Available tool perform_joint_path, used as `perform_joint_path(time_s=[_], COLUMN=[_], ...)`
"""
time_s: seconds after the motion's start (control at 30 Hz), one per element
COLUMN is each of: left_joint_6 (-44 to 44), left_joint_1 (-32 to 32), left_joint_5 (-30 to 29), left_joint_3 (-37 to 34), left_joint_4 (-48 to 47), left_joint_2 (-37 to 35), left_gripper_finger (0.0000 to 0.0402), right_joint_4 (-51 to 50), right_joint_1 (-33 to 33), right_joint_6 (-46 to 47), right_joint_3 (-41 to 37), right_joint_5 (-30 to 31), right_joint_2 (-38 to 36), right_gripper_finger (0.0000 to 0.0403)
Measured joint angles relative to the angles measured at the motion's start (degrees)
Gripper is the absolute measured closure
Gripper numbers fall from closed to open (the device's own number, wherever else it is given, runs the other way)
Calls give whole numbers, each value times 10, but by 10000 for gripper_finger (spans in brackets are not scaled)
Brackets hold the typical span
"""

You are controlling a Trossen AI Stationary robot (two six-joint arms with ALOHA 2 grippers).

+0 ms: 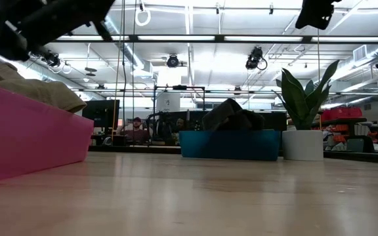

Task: Pick & Place hat
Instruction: Return to Home Position

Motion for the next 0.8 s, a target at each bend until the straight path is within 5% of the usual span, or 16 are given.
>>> perform_joint_path(time_s=[0.5,0.8], left_joint_6=[1,48], left_joint_1=[-52,-104], left_joint_5=[-44,-70], left_joint_3=[-106,-111], left_joint_4=[32,-65], left_joint_2=[-170,-248], left_gripper_finger=[401,401], right_joint_4=[25,35], right_joint_1=[0,0], right_joint_6=[35,38], right_joint_3=[0,0], right_joint_5=[-5,-5], right_joint_2=[0,1], right_gripper_finger=[399,395])
